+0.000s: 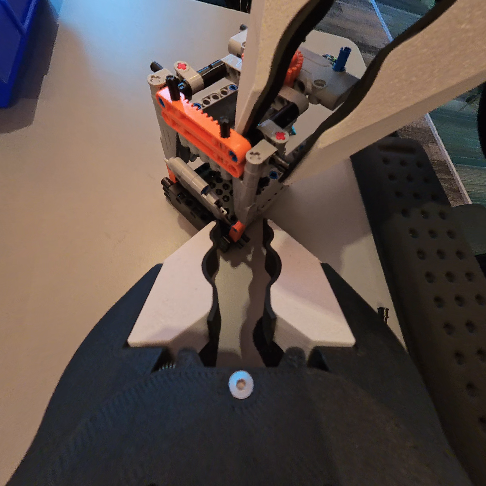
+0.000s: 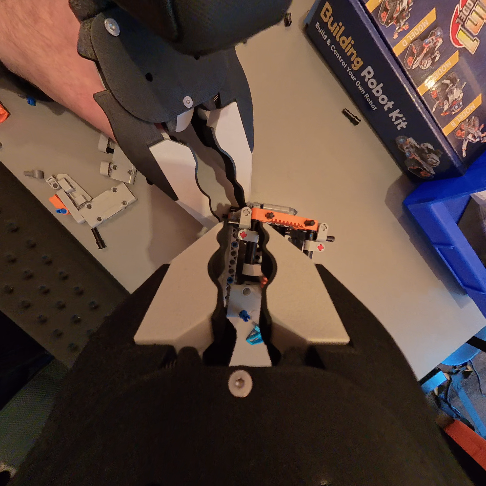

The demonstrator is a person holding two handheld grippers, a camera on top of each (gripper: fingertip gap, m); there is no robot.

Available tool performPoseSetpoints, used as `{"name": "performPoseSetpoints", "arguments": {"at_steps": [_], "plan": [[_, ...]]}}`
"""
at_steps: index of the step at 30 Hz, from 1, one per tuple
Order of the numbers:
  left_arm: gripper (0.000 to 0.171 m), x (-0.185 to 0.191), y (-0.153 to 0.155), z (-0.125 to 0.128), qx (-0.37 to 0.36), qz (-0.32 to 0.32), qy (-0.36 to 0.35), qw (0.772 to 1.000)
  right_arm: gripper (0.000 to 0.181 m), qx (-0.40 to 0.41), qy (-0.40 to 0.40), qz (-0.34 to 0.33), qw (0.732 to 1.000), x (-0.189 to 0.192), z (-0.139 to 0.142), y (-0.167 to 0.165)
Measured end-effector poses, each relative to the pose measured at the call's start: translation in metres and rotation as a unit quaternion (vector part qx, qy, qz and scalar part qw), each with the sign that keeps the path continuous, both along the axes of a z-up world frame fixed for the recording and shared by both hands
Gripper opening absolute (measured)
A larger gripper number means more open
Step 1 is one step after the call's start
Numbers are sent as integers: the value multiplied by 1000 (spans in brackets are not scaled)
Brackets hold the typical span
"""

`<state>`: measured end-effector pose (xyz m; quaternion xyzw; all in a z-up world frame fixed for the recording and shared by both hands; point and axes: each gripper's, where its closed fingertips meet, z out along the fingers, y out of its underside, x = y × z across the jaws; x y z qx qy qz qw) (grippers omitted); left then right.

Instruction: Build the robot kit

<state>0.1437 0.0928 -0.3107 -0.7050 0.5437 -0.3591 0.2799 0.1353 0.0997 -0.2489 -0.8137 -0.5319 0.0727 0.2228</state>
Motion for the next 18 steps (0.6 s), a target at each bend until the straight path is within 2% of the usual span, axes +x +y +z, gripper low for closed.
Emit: {"name": "performPoseSetpoints", "arguments": {"at_steps": [11, 18], "plan": [[24, 2, 3, 0, 0, 3, 0, 1000, 20, 10, -6, 18, 1000, 4, -1, 0], [24, 4, 4, 0, -1, 6, 0, 1000, 19, 18, 10, -5, 1000, 3, -1, 3]]}}
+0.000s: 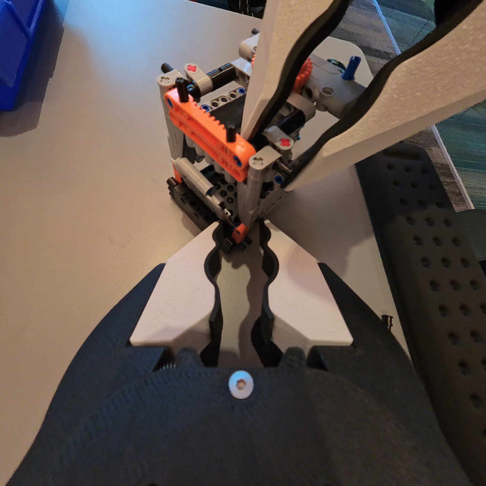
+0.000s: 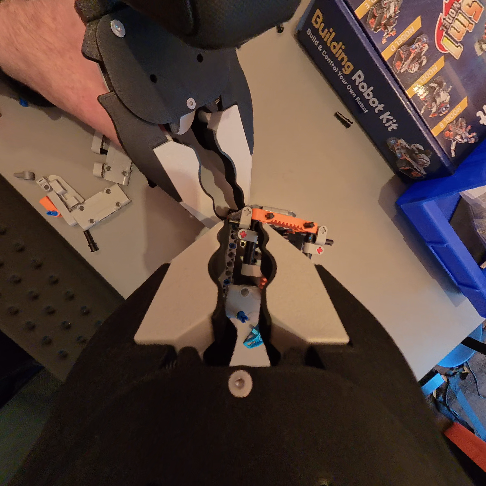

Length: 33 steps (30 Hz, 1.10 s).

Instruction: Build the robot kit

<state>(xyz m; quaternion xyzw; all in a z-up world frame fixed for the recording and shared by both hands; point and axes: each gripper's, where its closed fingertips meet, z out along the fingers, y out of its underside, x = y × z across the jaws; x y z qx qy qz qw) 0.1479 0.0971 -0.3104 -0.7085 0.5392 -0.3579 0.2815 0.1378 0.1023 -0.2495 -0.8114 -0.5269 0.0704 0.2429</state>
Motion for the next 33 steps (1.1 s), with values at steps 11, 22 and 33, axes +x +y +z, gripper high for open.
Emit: {"name": "performPoseSetpoints", "arguments": {"at_steps": [11, 22, 33], "plan": [[25, 2, 2, 0, -3, -2, 0, 1000, 19, 68, 17, 18, 997, 2, 0, -1], [25, 5, 3, 0, -2, -1, 2, 1000, 19, 90, 27, 4, 996, 4, 0, 1], [25, 7, 4, 0, -12, 2, -1, 1000, 18, 97, 25, 18, 995, 7, -2, 0]]}}
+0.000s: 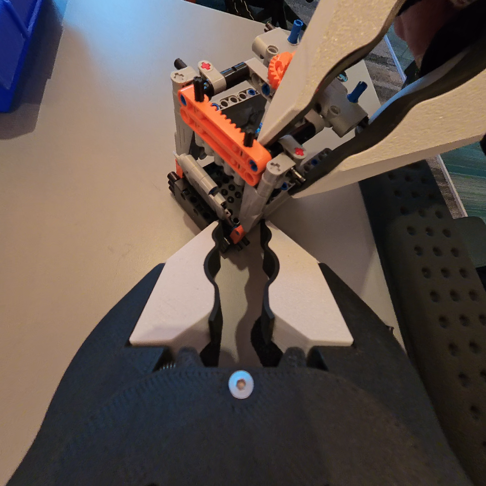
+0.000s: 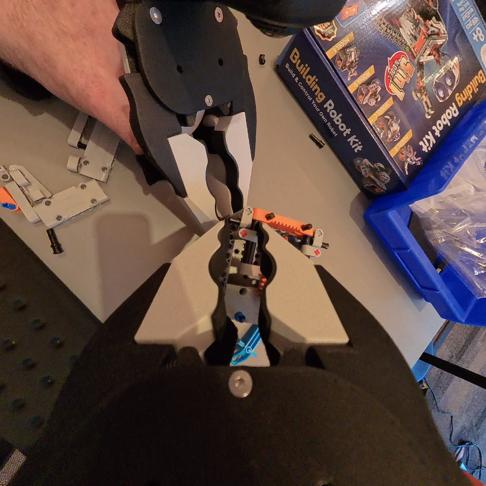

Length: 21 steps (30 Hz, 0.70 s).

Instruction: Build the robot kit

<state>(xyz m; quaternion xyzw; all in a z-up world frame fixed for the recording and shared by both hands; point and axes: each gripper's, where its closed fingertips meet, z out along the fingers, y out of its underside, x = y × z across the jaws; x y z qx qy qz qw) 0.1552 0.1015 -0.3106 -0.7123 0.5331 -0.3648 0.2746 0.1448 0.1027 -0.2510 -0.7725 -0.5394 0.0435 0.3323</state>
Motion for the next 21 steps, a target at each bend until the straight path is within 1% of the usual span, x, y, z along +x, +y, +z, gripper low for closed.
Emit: {"name": "performPoseSetpoints", "arguments": {"at_steps": [4, 7, 13, 16, 18, 21], "plan": [[26, 2, 1, 0, 7, -2, 3, 1000, 18, -9, 4, -7, 1000, 1, 0, 1], [26, 3, 2, 0, -2, 2, -2, 1000, 18, 3, -6, -4, 1000, 2, 0, 2], [25, 7, 5, 0, -3, 3, 1, 1000, 18, 15, -2, -26, 1000, 5, 0, 7], [25, 8, 5, 0, -4, 1, 2, 1000, 18, 19, -15, -17, 1000, 6, -1, 5], [25, 8, 5, 0, -6, 1, 6, 1000, 18, 15, -27, -9, 999, 6, -8, 5], [25, 9, 6, 0, -9, 1, 6, 1000, 18, 2, -24, -9, 1000, 7, -8, 6]]}}
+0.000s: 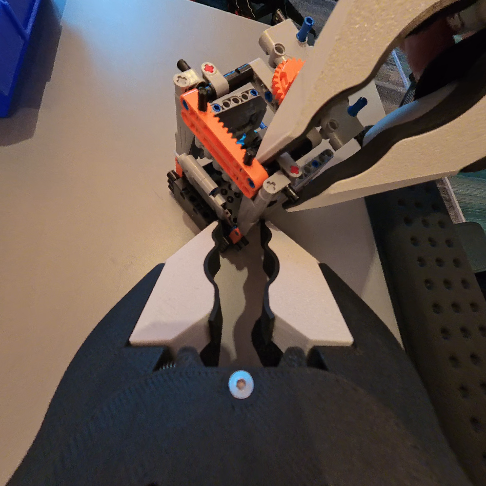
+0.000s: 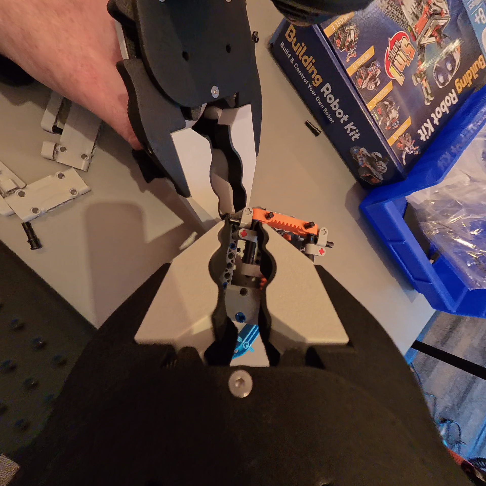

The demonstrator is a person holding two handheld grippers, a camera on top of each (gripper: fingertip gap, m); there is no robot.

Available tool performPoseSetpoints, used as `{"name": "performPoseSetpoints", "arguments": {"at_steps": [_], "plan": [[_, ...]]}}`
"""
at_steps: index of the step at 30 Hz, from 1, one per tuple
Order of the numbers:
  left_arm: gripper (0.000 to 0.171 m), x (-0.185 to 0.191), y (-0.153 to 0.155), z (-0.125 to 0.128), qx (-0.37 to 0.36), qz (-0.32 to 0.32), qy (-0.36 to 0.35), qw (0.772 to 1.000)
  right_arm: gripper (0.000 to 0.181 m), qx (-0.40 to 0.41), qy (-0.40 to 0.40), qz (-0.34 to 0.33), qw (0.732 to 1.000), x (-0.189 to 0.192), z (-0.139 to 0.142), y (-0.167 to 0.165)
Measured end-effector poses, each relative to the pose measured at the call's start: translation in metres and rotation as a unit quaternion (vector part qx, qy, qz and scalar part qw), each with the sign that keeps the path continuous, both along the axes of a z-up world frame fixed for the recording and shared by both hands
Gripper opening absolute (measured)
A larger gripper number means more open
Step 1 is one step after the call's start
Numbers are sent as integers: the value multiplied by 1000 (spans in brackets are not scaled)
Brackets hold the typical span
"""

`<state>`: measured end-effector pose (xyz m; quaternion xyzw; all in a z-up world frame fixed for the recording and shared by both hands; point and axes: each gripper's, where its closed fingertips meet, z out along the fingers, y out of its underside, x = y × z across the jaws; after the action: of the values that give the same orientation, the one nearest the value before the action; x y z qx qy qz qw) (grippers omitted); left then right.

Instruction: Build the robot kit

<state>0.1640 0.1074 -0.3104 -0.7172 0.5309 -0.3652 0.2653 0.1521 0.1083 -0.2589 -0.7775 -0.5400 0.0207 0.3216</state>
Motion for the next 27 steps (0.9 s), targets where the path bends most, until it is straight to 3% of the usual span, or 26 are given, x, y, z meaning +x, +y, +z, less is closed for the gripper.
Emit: {"name": "performPoseSetpoints", "arguments": {"at_steps": [4, 10, 15, 22, 27], "plan": [[25, 0, 0, 0, -2, -2, 0, 1000, 20, -44, 17, -2, 999, 0, 1, -1], [25, 0, 0, 0, -9, -4, -5, 1000, 42, -46, 66, 1, 997, 0, 28, -3], [25, -1, 2, 1, -3, 1, 2, 1000, 48, -40, 126, -49, 990, 42, 53, 5], [24, -5, 8, 0, 2, 15, 16, 1000, 76, -134, 234, -81, 959, 81, 33, 7], [23, -4, 13, 0, -4, 29, 21, 999, 90, -238, 292, -22, 926, 82, 2, -6]]}}
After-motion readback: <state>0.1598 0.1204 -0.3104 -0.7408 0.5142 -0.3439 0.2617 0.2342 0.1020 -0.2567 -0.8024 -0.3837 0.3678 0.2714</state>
